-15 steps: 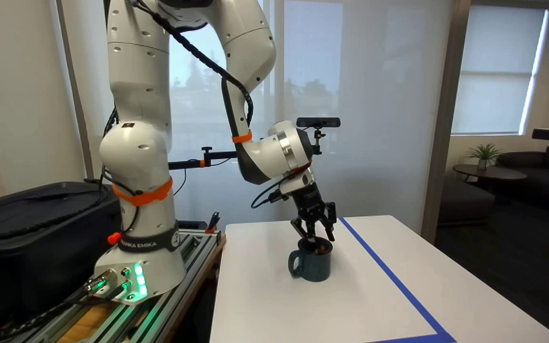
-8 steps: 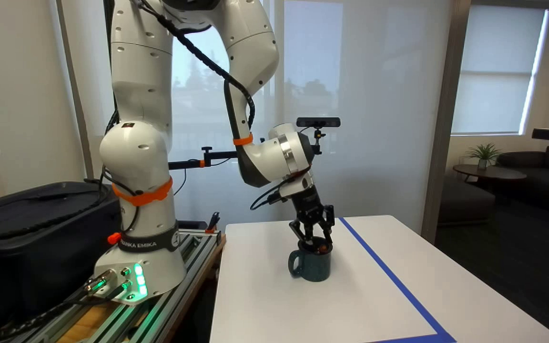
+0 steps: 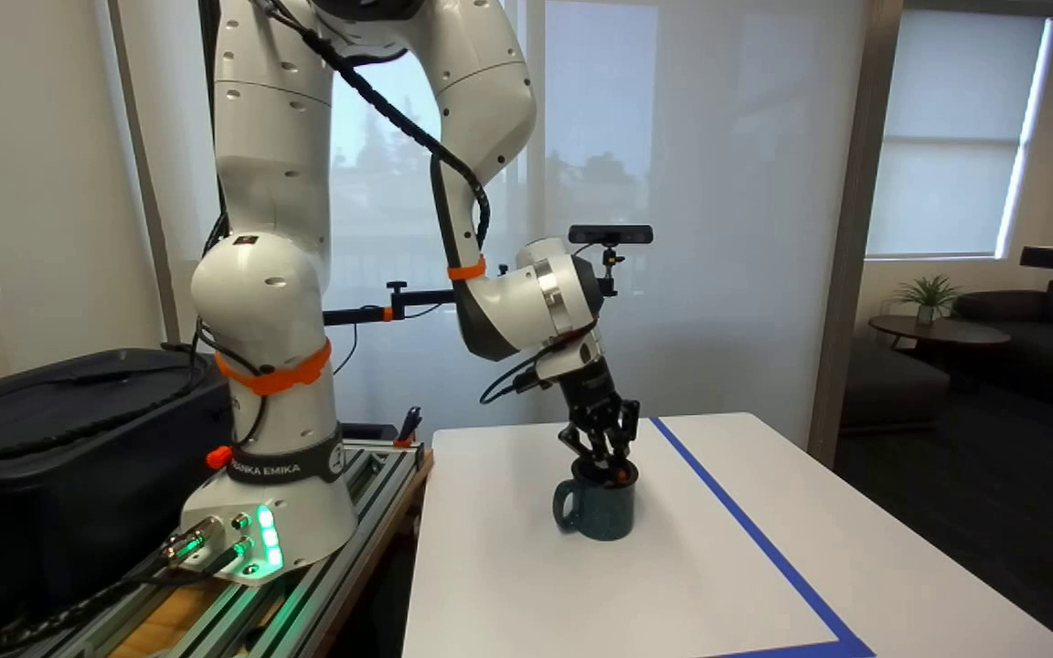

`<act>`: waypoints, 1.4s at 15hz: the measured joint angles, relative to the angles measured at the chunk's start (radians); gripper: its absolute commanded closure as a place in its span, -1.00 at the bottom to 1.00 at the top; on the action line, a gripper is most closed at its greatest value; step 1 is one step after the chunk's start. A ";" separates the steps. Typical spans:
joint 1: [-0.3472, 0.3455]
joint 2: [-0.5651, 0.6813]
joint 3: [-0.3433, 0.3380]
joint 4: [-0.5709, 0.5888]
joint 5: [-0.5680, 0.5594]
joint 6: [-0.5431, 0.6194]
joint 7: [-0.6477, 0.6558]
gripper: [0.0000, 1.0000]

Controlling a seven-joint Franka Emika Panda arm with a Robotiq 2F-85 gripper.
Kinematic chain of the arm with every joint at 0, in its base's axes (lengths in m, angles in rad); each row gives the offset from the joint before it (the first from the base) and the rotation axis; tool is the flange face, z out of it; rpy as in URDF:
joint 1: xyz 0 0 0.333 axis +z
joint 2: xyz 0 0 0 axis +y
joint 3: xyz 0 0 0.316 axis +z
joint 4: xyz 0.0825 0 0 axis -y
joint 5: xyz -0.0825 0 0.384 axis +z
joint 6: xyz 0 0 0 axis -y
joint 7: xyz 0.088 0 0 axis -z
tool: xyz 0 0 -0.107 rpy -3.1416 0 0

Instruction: Put the marker on the table

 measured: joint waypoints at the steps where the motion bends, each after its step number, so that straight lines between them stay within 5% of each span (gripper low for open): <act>1: 0.000 0.000 0.000 0.001 0.000 0.001 0.000 0.90; 21: -0.057 -0.099 -0.053 -0.076 0.056 0.203 -0.067 0.90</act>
